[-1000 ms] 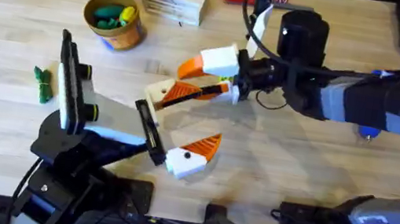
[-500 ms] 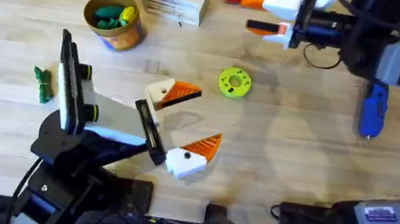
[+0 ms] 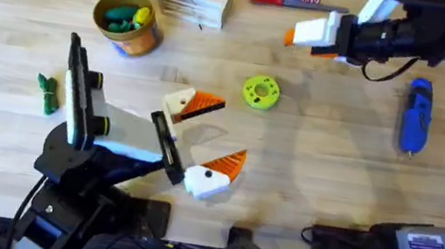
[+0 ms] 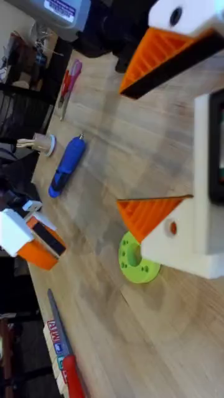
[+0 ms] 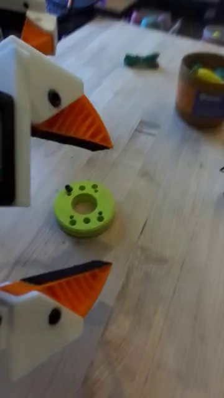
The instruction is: Pick up the gripper from the table and insert it into the empty holder that is missing its gripper. Then pick up a screw, insert it into the mounting hole, and use the screwdriver to tighten it. Finally, clean up the table by picking up the vegetable and placing it into the bucket.
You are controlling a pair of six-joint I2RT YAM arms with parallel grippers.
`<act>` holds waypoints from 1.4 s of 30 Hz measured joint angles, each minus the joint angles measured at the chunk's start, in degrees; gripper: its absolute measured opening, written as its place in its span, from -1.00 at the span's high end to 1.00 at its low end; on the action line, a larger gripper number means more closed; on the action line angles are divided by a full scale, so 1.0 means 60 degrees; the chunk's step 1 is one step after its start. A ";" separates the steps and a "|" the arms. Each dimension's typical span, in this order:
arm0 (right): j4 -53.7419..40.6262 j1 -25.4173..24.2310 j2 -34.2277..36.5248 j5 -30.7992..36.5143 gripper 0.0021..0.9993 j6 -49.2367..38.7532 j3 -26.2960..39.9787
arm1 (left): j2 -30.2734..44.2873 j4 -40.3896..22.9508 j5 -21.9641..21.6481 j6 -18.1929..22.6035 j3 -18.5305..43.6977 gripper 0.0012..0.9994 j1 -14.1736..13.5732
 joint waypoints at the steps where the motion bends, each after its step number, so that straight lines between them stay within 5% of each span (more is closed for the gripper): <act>1: -0.0402 0.0235 -0.0127 0.0460 -0.99 -0.0411 0.0066 | 0.0003 0.0000 0.0004 0.0000 0.0000 -0.96 0.0000; 6: -0.1705 0.1813 -0.0359 0.2449 -0.99 -0.1652 0.0177 | 0.0002 0.0000 0.0007 0.0000 0.0000 -0.96 0.0000; 11: -0.1740 0.3058 -0.0336 0.3283 -0.99 -0.2186 0.0177 | 0.0000 0.0000 0.0007 0.0000 0.0000 -0.95 0.0000; 12: -0.1681 0.3172 -0.0336 0.3375 -0.92 -0.2272 0.0177 | 0.0004 0.0000 0.0007 0.0000 0.0000 -0.95 0.0000; 16: -0.1662 0.3486 -0.0334 0.3615 -0.08 -0.2362 0.0177 | 0.0004 0.0000 0.0007 0.0000 0.0000 -0.95 0.0000; 26: -0.1996 0.4798 0.0191 0.5227 -0.08 -0.2438 0.0181 | 0.0000 0.0000 0.0029 0.0000 0.0000 -0.95 0.0000; 35: -0.1983 0.5137 0.0777 0.5617 -0.08 -0.2466 0.0181 | 0.0004 0.0000 0.0033 0.0000 0.0000 -0.95 0.0000; 42: -0.1887 0.5137 0.1022 0.5659 0.26 -0.2467 0.0181 | 0.0000 0.0000 0.0033 0.0000 0.0000 -0.95 0.0000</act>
